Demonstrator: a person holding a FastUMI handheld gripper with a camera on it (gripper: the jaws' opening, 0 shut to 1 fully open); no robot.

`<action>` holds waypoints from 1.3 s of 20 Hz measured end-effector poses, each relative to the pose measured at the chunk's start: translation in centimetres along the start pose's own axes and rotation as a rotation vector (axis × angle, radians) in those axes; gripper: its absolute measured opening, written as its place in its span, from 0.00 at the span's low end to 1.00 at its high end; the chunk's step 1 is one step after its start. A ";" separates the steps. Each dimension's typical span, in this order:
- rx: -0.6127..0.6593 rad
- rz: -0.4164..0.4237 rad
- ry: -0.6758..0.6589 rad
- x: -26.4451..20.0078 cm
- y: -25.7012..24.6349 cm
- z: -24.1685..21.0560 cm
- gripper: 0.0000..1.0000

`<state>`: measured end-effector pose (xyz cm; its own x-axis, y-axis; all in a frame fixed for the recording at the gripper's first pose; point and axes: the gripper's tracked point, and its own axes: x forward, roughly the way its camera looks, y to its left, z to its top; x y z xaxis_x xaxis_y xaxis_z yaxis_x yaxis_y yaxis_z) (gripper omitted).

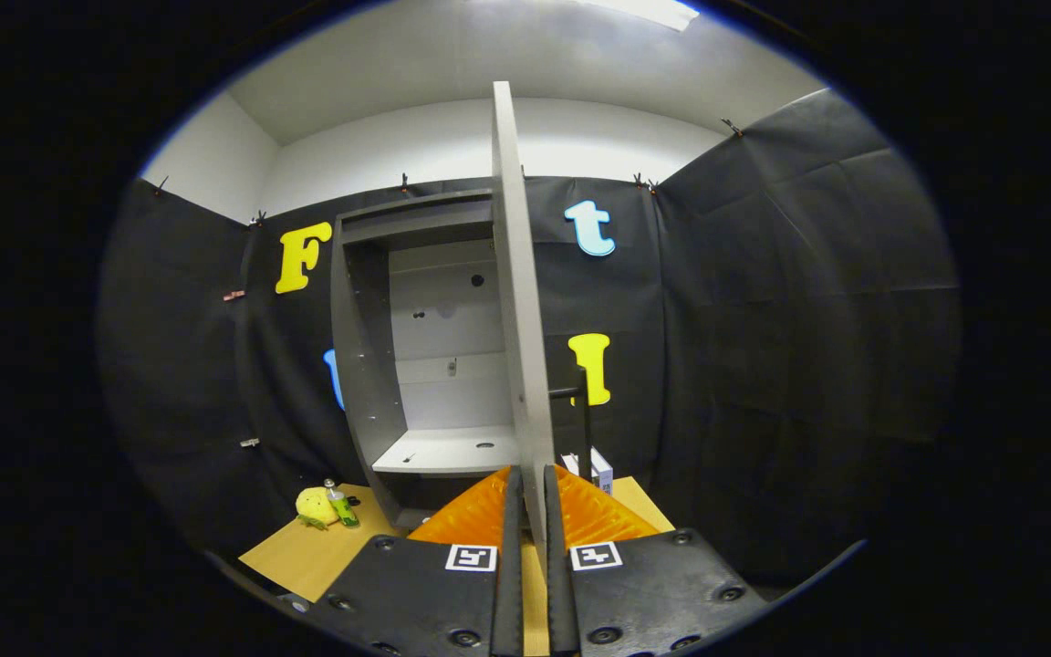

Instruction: Open the shoe cabinet door, grab the shoes and put them into the shoe cabinet, then close the shoe cabinet door.

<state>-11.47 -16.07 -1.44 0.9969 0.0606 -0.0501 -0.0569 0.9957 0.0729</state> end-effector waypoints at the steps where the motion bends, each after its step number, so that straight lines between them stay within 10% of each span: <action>1: -0.001 0.016 0.005 -0.1 0.5 -0.4 0.15; 11: -0.014 0.152 0.085 1.6 9.2 -4.6 0.15; 26: -0.009 0.028 0.327 8.6 19.6 -19.4 0.15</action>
<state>-5.07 5.32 -19.76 0.9246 0.1061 -0.3659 -0.0862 0.9938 0.0703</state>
